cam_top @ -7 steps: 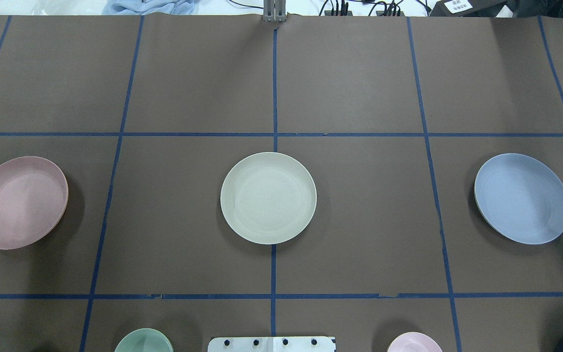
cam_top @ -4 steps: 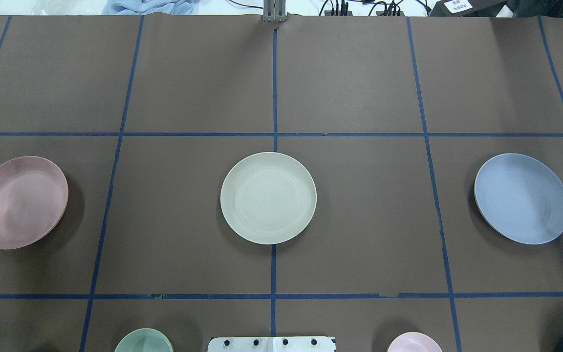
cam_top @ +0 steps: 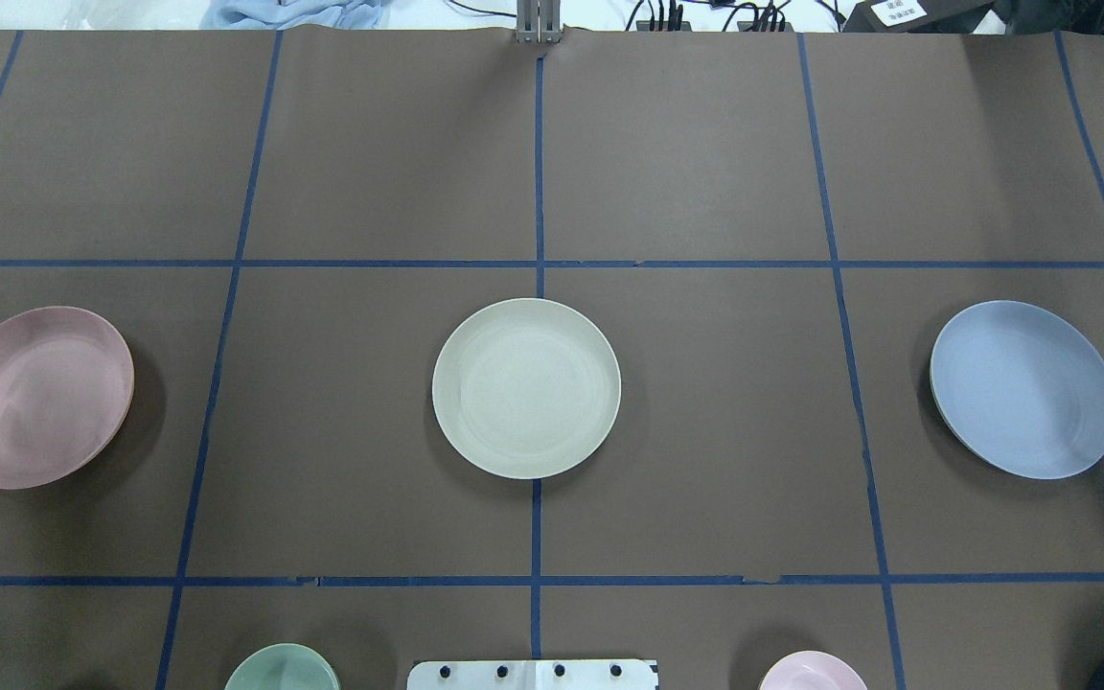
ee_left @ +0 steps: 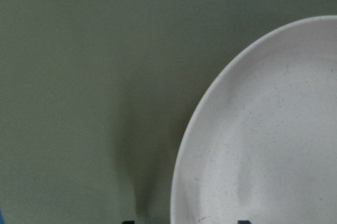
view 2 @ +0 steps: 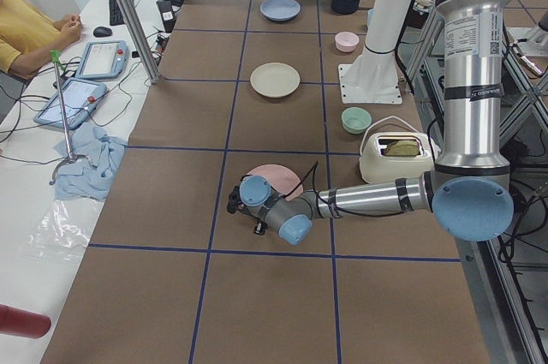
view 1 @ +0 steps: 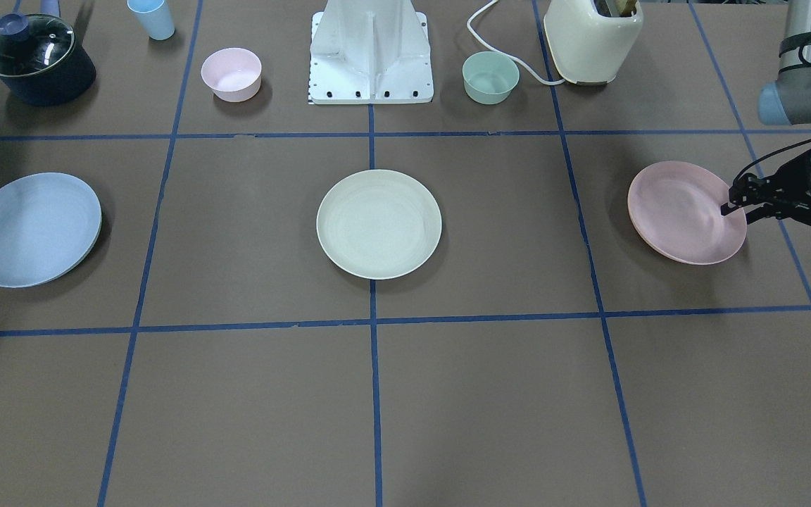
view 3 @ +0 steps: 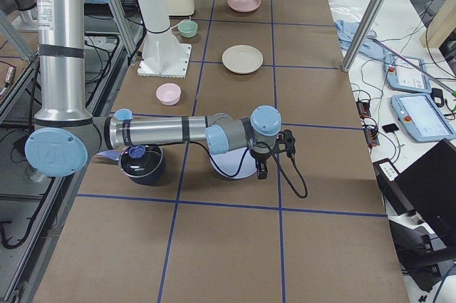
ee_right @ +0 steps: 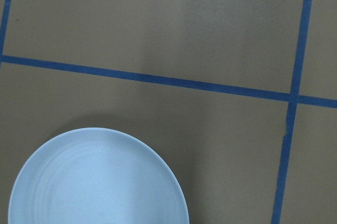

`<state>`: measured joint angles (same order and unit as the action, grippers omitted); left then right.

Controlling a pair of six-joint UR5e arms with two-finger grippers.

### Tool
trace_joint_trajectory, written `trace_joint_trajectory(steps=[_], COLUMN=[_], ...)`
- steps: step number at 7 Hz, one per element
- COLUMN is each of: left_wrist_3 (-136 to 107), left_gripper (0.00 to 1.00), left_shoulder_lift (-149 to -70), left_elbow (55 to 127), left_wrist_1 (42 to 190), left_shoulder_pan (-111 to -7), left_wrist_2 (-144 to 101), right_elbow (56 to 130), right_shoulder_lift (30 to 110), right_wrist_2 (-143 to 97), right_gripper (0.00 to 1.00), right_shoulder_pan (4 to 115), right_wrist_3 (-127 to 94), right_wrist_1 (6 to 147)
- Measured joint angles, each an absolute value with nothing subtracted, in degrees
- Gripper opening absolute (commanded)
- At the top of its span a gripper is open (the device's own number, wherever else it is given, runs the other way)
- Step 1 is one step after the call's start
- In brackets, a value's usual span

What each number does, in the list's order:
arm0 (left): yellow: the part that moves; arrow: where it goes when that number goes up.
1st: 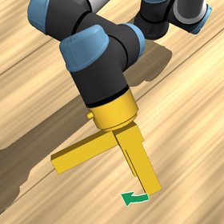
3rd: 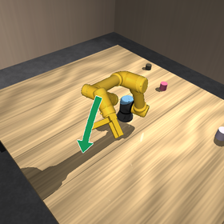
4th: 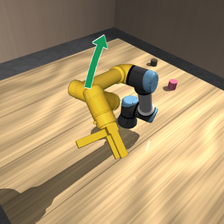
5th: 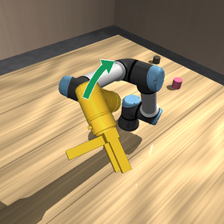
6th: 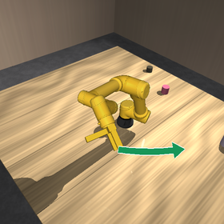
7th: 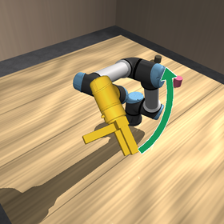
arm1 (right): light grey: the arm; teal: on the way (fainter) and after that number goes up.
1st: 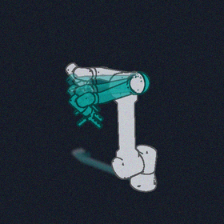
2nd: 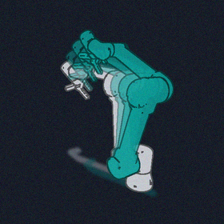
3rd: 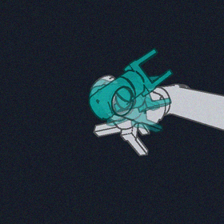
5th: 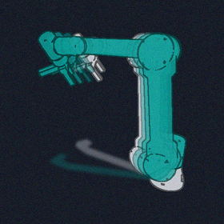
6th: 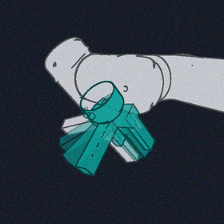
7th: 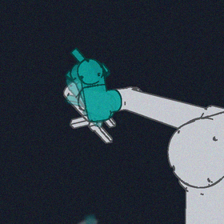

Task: Stack three plates with pink and blue
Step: 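Move the left gripper down to the rim of the pink plate, then grasp the pink plate rim with the left gripper and lift it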

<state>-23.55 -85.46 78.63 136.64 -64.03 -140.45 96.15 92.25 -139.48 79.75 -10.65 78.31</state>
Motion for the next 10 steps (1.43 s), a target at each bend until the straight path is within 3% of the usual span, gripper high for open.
trace_joint_trajectory(steps=[3,6,8,10], left_wrist_3=[-24.7,-38.6,-59.1,-76.0], left_gripper=[0.00,0.00,0.00,0.00], left_shoulder_lift=[-85.5,-87.9,-95.0,-102.8], left_elbow=[79.5,87.9,92.7,95.6], left_wrist_1=[136.8,135.9,136.2,136.1], left_shoulder_pan=[-64.0,-64.1,-62.5,-54.7], left_wrist_2=[-140.6,-148.9,-151.2,-146.4], right_elbow=[96.1,96.1,96.0,95.5], right_shoulder_lift=[92.3,92.2,92.1,91.9], right_wrist_2=[-139.5,-139.5,-139.5,-139.4], right_gripper=[1.00,1.00,1.00,1.00], right_shoulder_pan=[79.7,79.7,79.5,79.2], right_wrist_3=[-10.7,-10.7,-10.7,-10.7], right_wrist_1=[78.3,78.3,78.4,78.4])
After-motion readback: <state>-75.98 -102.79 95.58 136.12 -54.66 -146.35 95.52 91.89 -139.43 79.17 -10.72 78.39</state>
